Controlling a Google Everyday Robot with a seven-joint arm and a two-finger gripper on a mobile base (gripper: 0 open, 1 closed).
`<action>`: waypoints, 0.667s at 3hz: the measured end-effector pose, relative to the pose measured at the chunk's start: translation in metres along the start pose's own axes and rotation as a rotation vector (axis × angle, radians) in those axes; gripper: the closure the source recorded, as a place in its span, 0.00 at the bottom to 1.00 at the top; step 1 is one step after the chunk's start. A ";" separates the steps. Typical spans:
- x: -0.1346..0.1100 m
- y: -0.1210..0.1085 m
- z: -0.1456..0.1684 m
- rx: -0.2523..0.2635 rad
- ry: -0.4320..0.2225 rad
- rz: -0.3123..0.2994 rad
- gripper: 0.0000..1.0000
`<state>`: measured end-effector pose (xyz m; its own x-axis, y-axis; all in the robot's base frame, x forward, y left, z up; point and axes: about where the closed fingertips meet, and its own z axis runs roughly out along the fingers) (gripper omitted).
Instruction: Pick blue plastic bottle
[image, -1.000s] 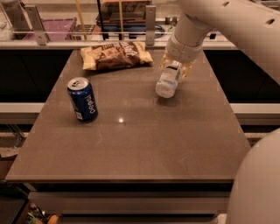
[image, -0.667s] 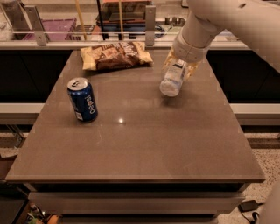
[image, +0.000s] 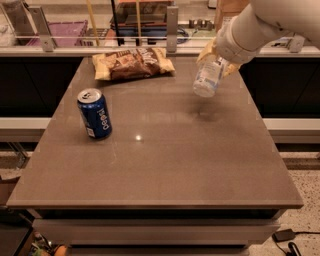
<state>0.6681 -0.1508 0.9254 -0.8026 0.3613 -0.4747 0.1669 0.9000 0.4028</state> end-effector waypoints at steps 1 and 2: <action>-0.017 -0.002 -0.015 -0.081 -0.060 -0.054 1.00; -0.029 -0.001 -0.027 -0.145 -0.107 -0.103 1.00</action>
Offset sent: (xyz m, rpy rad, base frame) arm 0.0108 -0.0314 0.0568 0.0623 -0.2814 0.1692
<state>0.6760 -0.1688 0.9599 -0.7446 0.2997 -0.5964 -0.0036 0.8917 0.4526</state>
